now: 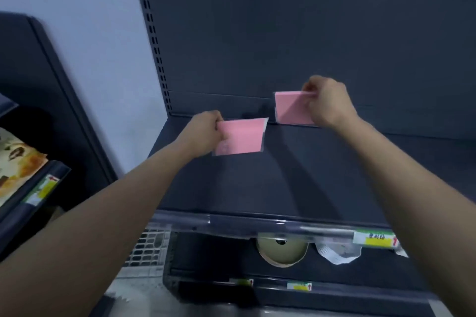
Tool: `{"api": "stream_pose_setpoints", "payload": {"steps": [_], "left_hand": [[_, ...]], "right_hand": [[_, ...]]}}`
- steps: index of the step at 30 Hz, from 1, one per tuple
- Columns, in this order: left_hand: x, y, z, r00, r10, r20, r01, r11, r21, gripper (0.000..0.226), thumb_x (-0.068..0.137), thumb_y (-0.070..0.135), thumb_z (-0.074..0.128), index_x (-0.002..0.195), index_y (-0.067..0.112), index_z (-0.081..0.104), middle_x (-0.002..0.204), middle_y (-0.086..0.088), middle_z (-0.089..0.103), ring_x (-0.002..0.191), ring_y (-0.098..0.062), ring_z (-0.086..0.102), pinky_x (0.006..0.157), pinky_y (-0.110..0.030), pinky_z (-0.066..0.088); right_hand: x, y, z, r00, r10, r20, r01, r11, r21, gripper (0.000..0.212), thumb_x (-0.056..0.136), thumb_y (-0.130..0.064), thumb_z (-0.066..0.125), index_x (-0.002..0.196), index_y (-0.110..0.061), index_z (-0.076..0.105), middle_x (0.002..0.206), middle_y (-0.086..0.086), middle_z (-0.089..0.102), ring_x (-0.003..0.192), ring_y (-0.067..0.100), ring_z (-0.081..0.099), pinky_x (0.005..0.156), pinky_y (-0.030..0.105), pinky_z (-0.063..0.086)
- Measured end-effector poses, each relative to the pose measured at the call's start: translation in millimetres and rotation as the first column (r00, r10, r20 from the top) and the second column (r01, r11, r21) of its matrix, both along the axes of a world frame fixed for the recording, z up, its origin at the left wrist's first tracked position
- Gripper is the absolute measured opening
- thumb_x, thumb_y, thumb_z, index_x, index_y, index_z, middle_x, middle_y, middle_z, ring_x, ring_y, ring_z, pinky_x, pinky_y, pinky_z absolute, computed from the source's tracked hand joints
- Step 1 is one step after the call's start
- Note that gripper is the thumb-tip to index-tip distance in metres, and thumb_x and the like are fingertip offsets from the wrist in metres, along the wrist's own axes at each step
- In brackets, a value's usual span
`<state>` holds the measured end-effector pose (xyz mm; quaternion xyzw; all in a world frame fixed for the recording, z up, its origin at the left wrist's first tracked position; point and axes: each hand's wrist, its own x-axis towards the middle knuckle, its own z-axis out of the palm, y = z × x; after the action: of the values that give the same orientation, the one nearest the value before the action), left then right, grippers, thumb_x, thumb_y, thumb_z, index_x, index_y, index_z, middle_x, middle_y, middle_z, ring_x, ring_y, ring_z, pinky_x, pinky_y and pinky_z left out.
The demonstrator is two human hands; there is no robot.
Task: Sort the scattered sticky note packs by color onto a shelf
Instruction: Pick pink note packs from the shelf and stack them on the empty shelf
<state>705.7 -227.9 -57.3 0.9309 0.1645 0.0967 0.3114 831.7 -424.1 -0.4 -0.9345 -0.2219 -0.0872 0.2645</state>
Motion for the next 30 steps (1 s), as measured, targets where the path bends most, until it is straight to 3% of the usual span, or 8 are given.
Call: {"api": "stream_pose_setpoints", "payload": {"steps": [6,13,18,22,25,30], "left_hand": [[51.4,0.4,-20.2,0.999,0.003,-0.048,-0.007,0.998,-0.069,0.006,0.086,0.003,0.057,0.092,0.003,0.057,0.073,0.001,0.05,0.065,-0.015,0.046,0.051,-0.021,0.035],[111.2,0.7,-40.5,0.985,-0.125,-0.121,0.105,0.981,-0.16,0.009,0.082,0.005,0.066,0.081,0.007,0.057,0.07,0.002,0.049,0.061,-0.009,0.045,0.052,-0.02,0.034],[147.5,6.2,-53.5,0.979,-0.155,-0.134,0.12,0.963,-0.241,0.01,0.08,0.007,0.068,0.083,0.006,0.059,0.079,0.0,0.056,0.076,-0.016,0.053,0.058,-0.021,0.039],[167.5,5.0,-66.7,0.986,-0.129,-0.102,0.103,0.968,-0.229,0.013,0.078,0.007,0.069,0.087,0.007,0.059,0.088,-0.004,0.058,0.077,-0.017,0.053,0.059,-0.019,0.038],[177.2,3.0,-73.0,0.989,-0.133,-0.059,0.117,0.967,-0.225,0.018,0.077,0.006,0.07,0.092,0.006,0.059,0.086,0.0,0.056,0.068,-0.011,0.051,0.055,-0.017,0.036],[183.8,2.7,-81.7,0.983,-0.166,-0.083,0.154,0.98,-0.128,0.024,0.081,0.005,0.065,0.096,0.013,0.048,0.085,-0.006,0.059,0.072,-0.021,0.055,0.06,-0.031,0.044]], "right_hand": [[44.5,-8.3,-12.6,0.998,0.03,-0.051,-0.029,0.999,0.018,0.025,0.085,0.0,0.045,0.099,-0.011,0.062,0.095,0.012,0.062,0.088,0.032,0.058,0.076,0.036,0.053],[73.2,-24.7,-21.6,0.978,0.127,-0.165,-0.138,0.989,-0.053,0.02,0.085,0.003,0.05,0.089,-0.014,0.06,0.085,0.004,0.059,0.078,0.021,0.053,0.067,0.024,0.039],[93.1,-33.5,-23.5,0.982,0.065,-0.178,-0.075,0.996,-0.05,0.017,0.087,0.0,0.054,0.089,-0.017,0.058,0.087,0.004,0.059,0.08,0.019,0.052,0.067,0.021,0.037],[100.3,-27.6,-37.6,0.954,0.115,-0.278,-0.142,0.987,-0.078,0.017,0.086,-0.001,0.055,0.085,-0.017,0.059,0.081,0.002,0.06,0.075,0.017,0.054,0.059,0.023,0.041],[102.6,-17.7,-58.9,0.919,0.156,-0.362,-0.203,0.974,-0.096,0.02,0.084,0.001,0.056,0.085,-0.019,0.059,0.077,-0.003,0.058,0.072,0.015,0.052,0.059,0.016,0.04],[109.1,1.2,-90.9,0.862,0.161,-0.481,-0.191,0.981,-0.014,0.021,0.081,0.002,0.059,0.08,-0.02,0.06,0.074,-0.002,0.057,0.071,0.014,0.05,0.067,0.021,0.042]]}}
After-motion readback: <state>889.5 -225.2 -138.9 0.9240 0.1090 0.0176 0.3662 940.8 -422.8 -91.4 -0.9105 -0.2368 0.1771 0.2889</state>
